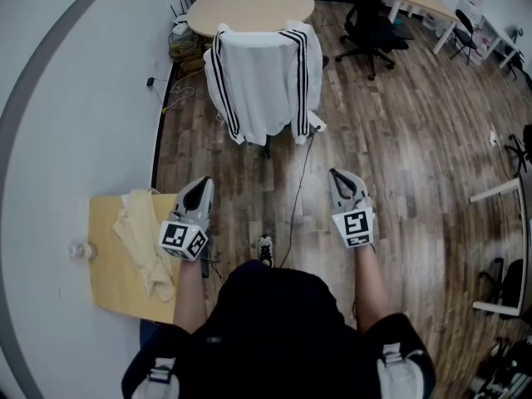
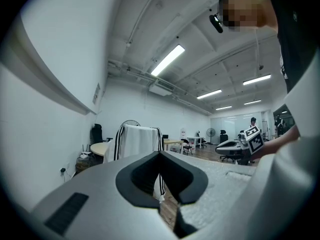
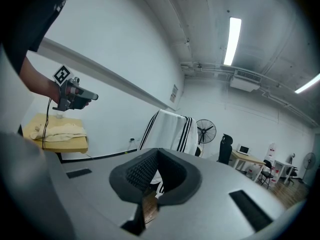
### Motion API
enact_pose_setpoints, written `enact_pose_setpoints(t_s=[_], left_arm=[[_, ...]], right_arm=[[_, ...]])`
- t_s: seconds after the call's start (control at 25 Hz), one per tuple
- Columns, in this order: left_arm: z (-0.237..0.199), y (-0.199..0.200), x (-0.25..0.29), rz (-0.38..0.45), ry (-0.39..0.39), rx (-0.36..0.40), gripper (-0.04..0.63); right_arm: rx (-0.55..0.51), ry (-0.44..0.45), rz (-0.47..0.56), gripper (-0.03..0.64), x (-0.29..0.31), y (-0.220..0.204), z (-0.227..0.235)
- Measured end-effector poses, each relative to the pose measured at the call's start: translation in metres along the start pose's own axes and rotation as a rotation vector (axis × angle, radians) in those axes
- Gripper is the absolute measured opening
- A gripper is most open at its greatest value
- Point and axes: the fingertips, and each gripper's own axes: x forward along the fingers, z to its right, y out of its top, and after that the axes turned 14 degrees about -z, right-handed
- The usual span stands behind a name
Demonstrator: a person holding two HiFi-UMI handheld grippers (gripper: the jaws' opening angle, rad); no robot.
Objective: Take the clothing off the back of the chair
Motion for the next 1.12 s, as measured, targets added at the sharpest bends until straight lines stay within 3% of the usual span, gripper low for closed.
enact_pose_setpoints(t_s=[1.12], left_arm=[[-0.096, 0.021, 0.083, 0.006, -0.111, 0.005, 0.000]], right_arm=[[0.051, -0.117, -0.049, -0.006, 0.082, 0.031, 0.013]])
